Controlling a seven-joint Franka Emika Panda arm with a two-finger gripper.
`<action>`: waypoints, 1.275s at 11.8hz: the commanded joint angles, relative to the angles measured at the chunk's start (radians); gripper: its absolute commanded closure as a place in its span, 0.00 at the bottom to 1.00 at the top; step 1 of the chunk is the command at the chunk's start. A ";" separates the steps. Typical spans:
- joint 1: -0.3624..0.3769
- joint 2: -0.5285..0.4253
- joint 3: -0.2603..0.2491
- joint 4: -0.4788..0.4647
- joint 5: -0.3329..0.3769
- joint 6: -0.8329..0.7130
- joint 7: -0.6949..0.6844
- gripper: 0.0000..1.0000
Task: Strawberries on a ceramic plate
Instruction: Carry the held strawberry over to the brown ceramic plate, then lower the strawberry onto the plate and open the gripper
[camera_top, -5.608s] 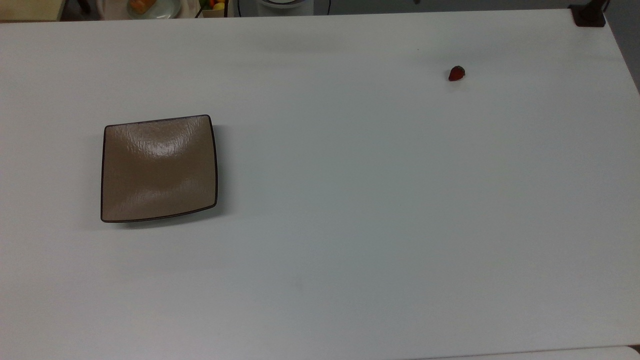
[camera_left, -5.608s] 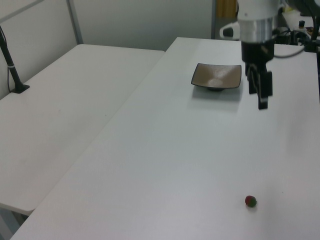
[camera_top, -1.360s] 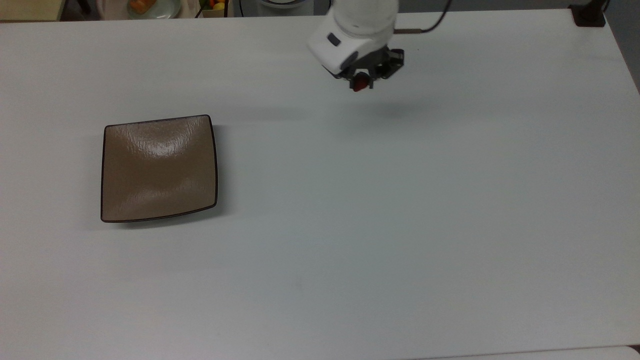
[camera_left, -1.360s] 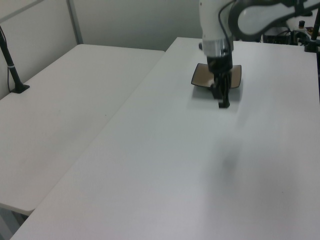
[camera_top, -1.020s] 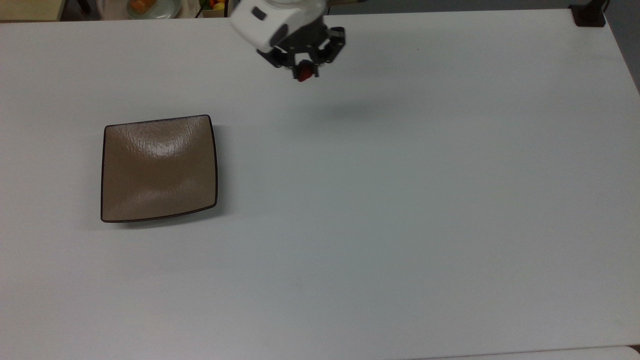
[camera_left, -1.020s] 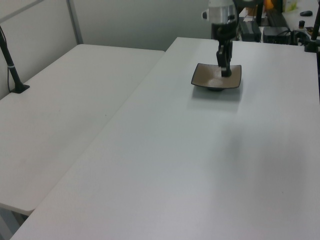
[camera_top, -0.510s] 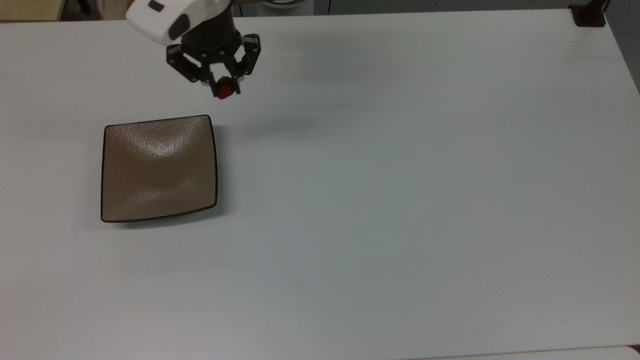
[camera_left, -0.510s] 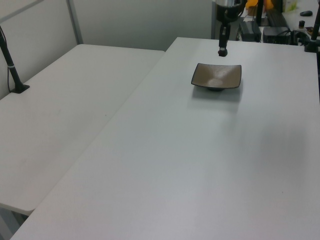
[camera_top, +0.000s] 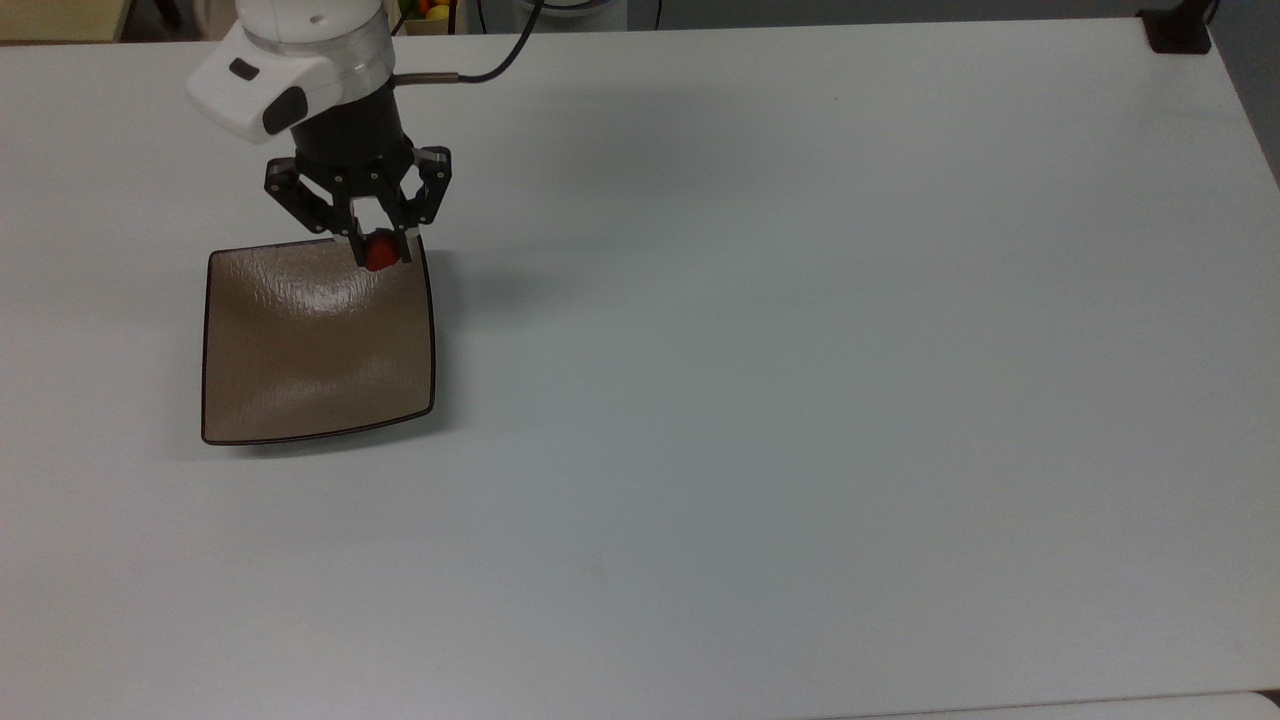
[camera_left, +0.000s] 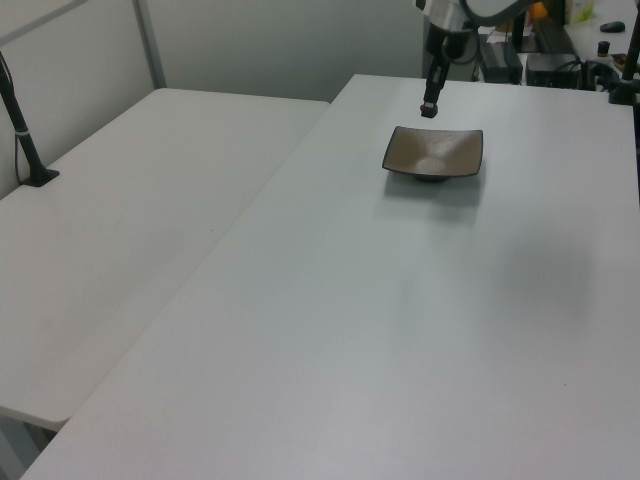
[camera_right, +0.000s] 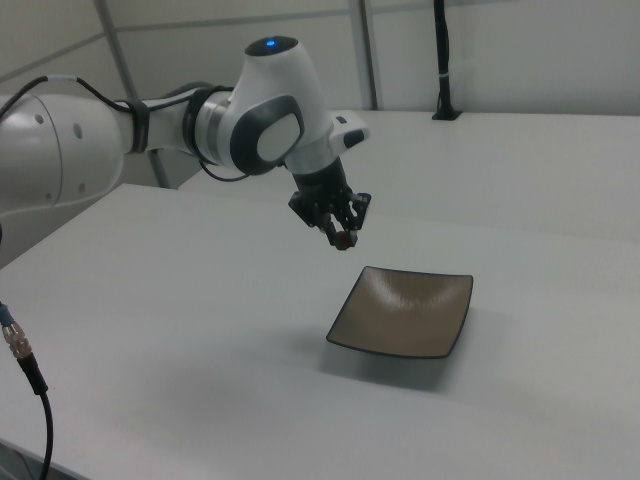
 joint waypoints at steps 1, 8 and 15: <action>0.005 -0.008 -0.022 -0.112 -0.014 0.156 -0.043 0.87; -0.015 0.084 -0.061 -0.172 -0.014 0.381 -0.072 0.86; -0.042 0.179 -0.061 -0.183 -0.014 0.504 -0.083 0.78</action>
